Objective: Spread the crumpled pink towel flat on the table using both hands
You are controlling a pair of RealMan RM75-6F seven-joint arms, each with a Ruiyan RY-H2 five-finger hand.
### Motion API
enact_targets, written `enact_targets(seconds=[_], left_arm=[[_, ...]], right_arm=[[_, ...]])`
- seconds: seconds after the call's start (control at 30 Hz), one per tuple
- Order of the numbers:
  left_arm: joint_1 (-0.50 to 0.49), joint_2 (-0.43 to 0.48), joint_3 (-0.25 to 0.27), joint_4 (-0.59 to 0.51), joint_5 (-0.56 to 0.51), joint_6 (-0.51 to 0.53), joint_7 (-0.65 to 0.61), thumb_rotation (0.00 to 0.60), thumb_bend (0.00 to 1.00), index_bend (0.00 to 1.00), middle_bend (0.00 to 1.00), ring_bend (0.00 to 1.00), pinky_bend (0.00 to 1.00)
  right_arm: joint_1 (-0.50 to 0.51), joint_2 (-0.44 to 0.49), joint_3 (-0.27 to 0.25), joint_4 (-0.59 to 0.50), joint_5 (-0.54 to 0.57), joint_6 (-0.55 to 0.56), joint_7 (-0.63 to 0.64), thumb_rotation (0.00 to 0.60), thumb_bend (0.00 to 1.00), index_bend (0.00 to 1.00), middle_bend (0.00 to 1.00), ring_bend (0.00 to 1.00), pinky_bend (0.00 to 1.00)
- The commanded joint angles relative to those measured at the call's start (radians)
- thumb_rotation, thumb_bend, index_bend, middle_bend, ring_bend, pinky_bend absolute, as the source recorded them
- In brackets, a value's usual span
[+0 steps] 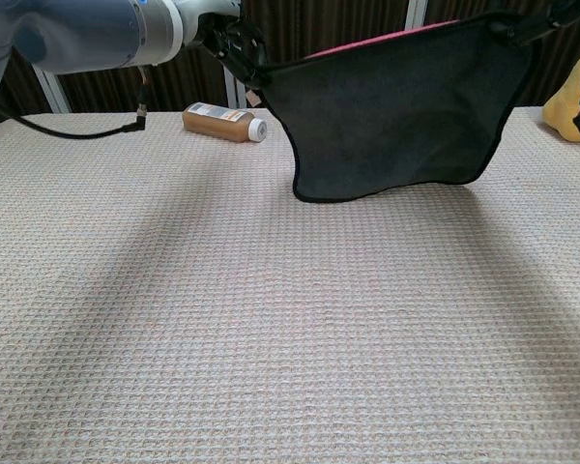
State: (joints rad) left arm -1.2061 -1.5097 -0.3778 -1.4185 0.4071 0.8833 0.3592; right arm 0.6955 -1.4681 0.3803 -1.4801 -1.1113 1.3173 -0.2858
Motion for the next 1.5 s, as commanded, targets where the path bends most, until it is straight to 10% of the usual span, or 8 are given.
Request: enact_targets(seconds=[0.03,0.47,1.5], left_arm=[[0.073,0.031,0.052,-0.150,0.061,0.065,-0.019,0.600,0.47,0.70,0.00,0.00,0.00],[0.183,0.014,0.137,-0.332,0.167,0.175,-0.028,0.600,0.47,0.70,0.00,0.00,0.00],[0.293,-0.069,0.213,-0.448,0.248,0.249,0.018,0.600,0.46,0.70,0.00,0.00,0.00]], right_arm=[[-0.049,0.011,-0.051,-0.066,-0.041,0.047,-0.009,0.600,0.59,0.69,0.32,0.18,0.20],[-0.192,-0.012,-0.192,-0.154,-0.149,0.150,0.021,0.600,0.59,0.69,0.32,0.18,0.20],[-0.371,-0.040,-0.307,-0.143,-0.239,0.176,0.103,0.600,0.59,0.69,0.33,0.18,0.20]])
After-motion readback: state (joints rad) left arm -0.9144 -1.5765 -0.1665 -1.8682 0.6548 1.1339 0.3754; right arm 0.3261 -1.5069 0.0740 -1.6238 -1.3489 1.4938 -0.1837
